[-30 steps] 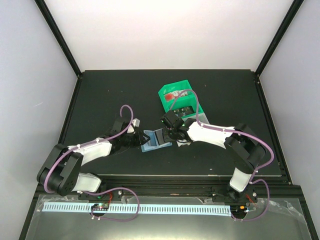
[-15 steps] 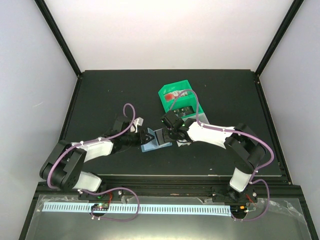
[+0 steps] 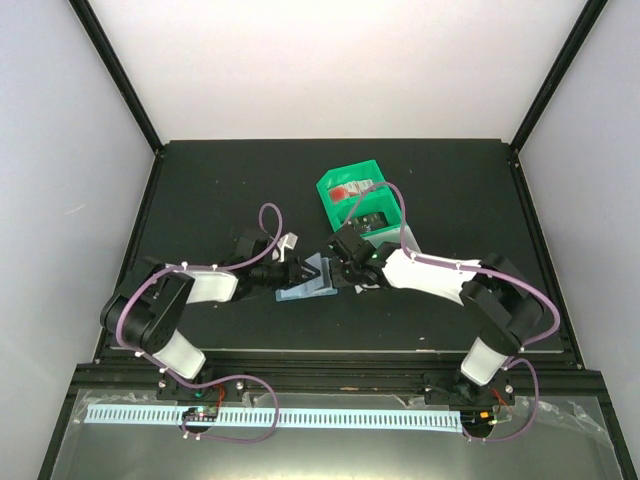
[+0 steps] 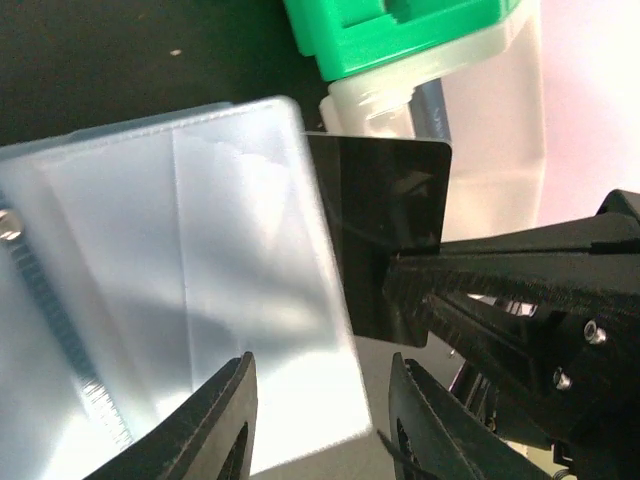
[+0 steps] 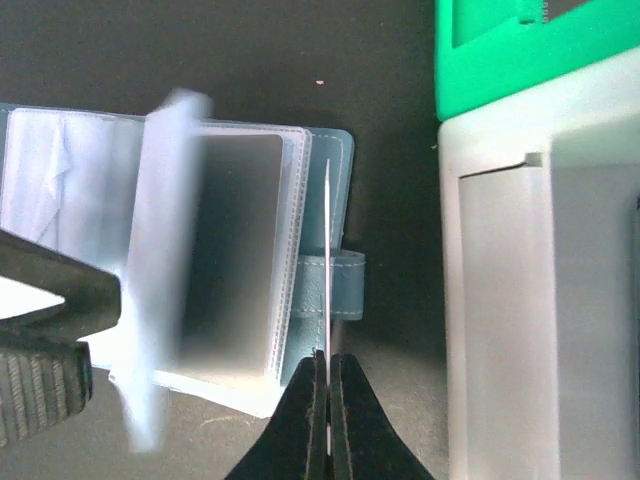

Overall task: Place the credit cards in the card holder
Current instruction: Turn over the card slot in the card holder, then insert the credit card into the card holder.

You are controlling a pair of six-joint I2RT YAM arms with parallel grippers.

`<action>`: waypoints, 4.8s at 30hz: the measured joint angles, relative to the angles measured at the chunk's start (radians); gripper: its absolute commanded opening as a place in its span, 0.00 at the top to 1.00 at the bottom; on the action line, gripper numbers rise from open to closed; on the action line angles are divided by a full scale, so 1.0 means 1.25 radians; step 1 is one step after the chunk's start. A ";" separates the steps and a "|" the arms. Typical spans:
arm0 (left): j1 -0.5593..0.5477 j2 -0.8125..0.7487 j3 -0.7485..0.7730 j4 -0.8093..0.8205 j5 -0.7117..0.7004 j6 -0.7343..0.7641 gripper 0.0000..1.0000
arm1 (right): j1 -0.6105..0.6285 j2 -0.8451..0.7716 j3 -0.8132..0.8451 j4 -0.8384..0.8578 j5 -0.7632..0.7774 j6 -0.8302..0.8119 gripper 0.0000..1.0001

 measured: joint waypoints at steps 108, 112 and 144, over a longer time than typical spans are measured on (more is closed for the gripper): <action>0.080 -0.142 -0.106 -0.014 -0.097 -0.044 0.99 | -0.053 0.047 -0.009 -0.004 0.012 0.003 0.50; 0.080 -0.108 -0.105 0.011 -0.099 -0.051 0.99 | -0.054 0.047 -0.014 0.032 -0.045 -0.002 0.51; 0.023 0.036 -0.099 0.166 -0.056 -0.109 0.98 | -0.057 0.087 -0.016 0.075 -0.161 -0.002 0.74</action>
